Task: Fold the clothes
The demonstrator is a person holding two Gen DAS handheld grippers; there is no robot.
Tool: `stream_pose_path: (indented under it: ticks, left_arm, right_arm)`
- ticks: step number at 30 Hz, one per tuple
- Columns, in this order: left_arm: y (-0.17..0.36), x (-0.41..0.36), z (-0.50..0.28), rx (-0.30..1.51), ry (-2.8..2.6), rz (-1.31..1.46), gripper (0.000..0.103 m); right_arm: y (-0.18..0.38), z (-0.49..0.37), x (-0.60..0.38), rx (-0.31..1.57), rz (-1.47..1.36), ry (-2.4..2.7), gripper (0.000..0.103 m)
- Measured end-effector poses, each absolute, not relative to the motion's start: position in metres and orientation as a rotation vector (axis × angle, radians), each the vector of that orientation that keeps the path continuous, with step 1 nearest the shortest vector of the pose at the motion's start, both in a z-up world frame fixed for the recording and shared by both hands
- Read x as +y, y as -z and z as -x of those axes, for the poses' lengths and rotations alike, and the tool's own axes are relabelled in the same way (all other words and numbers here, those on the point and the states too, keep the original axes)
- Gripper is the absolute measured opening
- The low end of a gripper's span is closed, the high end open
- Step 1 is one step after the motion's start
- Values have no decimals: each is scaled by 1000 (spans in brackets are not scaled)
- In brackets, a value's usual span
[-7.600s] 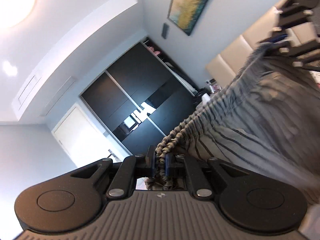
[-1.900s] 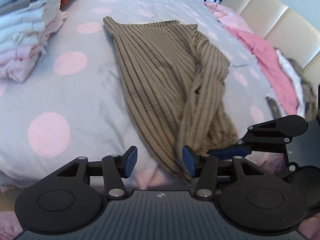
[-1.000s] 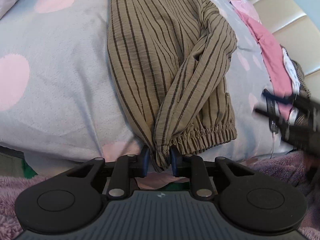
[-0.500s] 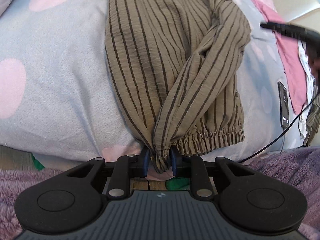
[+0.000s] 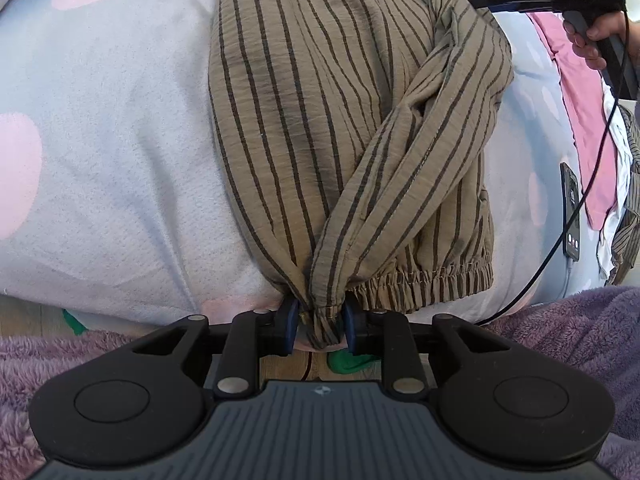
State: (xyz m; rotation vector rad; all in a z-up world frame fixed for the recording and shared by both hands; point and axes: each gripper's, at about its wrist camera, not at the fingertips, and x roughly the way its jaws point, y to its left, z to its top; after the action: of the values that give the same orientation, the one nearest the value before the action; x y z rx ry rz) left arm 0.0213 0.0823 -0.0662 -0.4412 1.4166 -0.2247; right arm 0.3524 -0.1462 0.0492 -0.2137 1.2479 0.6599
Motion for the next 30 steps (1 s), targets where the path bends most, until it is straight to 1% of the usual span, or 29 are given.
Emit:
stream_pose_path:
  ticks: [1,4,9,14,20,23,26,30]
  left_arm:
    - [66,83,-22,1416,227,442,22]
    - [66,88,-19,1411,237,443,22]
    - [65,88,-18,1401,250,434,22]
    - [63,87,-15,1389,256,421,22]
    - [63,79,-14,1377,258,419,22]
    - [63,89,-4,1372,262,425,22]
    - [63,94,1,1367,267,435,22]
    - [64,101,5,1364,271,450,22]
  right_arm:
    - [-51,-351,-144,1245,226,-668,3]
    - [-65,-346,-140,1218,256,-674,3]
    - [-115,-344,-130,1109,260,-678,3]
    - [-147,-341,-74,1001,367,-707,3]
    - [-153,-333,32,903,520,-822,2]
    - [-146,-324,84,859,578,-895,2]
    - [-134,-317,126,838,646,-937,2]
    - [-99,-324,159,871,725,-917,3]
